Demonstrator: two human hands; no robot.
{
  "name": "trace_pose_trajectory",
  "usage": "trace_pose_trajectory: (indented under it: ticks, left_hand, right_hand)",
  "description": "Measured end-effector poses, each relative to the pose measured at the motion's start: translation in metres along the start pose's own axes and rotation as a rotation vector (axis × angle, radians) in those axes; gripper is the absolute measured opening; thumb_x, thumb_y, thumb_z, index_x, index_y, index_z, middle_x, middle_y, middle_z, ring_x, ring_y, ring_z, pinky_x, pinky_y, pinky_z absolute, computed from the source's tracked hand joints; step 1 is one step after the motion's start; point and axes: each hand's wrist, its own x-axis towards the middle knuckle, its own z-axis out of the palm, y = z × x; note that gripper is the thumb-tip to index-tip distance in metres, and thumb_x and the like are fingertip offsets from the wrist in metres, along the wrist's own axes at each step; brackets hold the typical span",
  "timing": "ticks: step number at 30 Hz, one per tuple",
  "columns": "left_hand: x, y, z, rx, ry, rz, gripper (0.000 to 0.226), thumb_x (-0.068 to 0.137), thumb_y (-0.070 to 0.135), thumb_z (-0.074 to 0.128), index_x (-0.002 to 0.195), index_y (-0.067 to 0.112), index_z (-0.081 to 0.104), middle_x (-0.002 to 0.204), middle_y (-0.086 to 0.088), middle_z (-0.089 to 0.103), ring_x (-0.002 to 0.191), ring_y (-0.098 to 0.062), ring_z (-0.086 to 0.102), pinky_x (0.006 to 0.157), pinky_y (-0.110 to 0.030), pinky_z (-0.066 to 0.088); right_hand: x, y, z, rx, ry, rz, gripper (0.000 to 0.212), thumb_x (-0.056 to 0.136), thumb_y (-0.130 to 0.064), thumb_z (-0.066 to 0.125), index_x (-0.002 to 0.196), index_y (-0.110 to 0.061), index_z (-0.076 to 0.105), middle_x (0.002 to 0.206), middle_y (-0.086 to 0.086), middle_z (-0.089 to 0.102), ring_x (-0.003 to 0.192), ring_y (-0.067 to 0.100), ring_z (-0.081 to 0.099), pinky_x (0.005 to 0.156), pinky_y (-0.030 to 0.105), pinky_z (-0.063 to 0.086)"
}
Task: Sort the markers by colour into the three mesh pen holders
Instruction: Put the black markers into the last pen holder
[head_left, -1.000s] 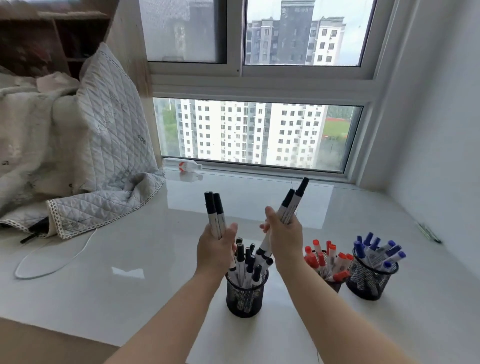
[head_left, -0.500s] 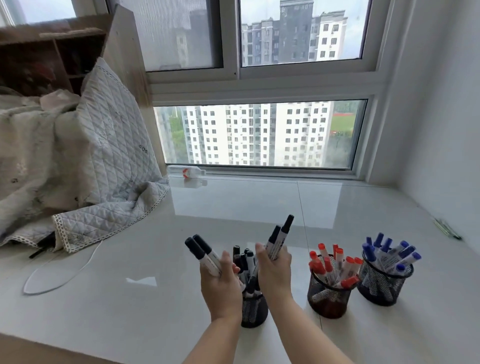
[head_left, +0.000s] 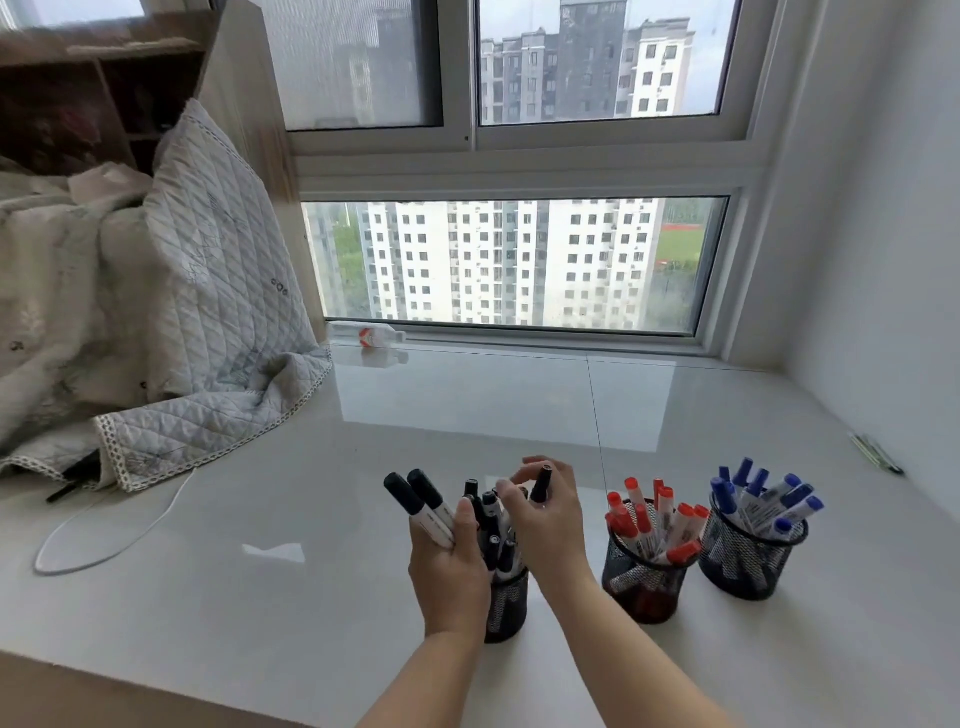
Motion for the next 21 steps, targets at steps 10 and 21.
trace_pose_trajectory:
  ticks: [10,21]
  left_hand:
    - [0.003,-0.009,-0.006,0.076,-0.057,-0.085,0.038,0.088,0.048,0.048,0.094,0.012,0.061,0.073,0.008,0.066,0.068,-0.003,0.062,0.053,-0.016,0.040]
    - [-0.024,-0.001,-0.021,0.102,-0.344,0.017,0.030,0.088,0.046,0.050,0.098,0.018,0.055,0.072,0.007,0.064,0.062,0.003,0.061,0.052,-0.008,0.041]
  right_hand:
    - [-0.004,0.024,-0.005,-0.214,-0.284,-0.003,0.030,0.098,-0.021,0.041,0.090,-0.024,0.069,0.117,-0.026,0.045,0.103,-0.009,0.048,0.088,0.015,0.036]
    - [-0.067,0.028,-0.037,0.044,-0.228,0.074,0.067,0.066,-0.057,0.064,0.127,-0.054,0.036,0.124,-0.030,0.040,0.114,-0.016,0.040,0.091,0.008,0.037]
